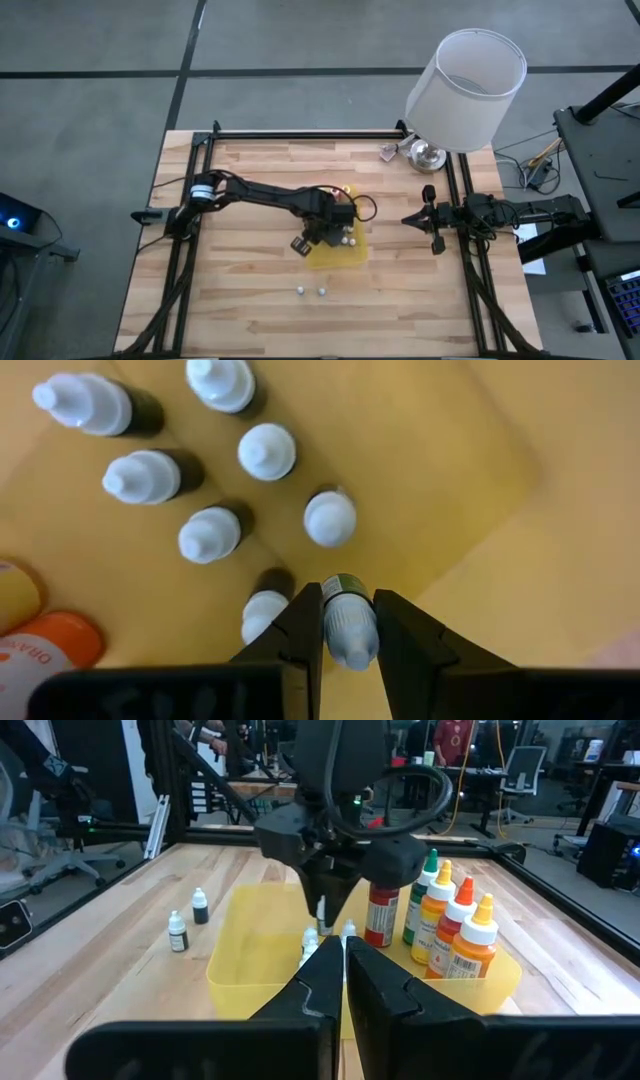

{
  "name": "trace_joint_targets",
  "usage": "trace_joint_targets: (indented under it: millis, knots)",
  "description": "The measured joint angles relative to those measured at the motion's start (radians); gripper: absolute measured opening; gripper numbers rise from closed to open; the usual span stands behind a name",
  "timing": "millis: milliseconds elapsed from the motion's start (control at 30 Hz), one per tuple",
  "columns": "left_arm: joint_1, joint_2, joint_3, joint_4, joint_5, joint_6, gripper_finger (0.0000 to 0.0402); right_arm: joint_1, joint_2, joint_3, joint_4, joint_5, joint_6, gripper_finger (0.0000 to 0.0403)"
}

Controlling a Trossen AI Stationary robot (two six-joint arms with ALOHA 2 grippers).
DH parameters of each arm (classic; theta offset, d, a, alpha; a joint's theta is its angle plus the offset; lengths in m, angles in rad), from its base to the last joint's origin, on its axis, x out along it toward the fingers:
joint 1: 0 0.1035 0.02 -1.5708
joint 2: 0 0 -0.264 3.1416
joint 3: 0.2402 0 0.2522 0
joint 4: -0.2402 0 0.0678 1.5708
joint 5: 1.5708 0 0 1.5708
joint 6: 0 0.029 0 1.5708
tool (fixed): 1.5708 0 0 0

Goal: Pick & Place food coloring
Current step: Put the small green food coloring bottle into the bin

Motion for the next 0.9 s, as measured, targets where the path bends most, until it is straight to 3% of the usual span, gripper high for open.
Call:
trace_joint_targets:
  millis: [900]
  knots:
    - [0.000,0.028,-0.051,0.053,-0.002,-0.053,0.0051,0.000,0.000,0.000,0.000,0.000,0.000,0.0009]
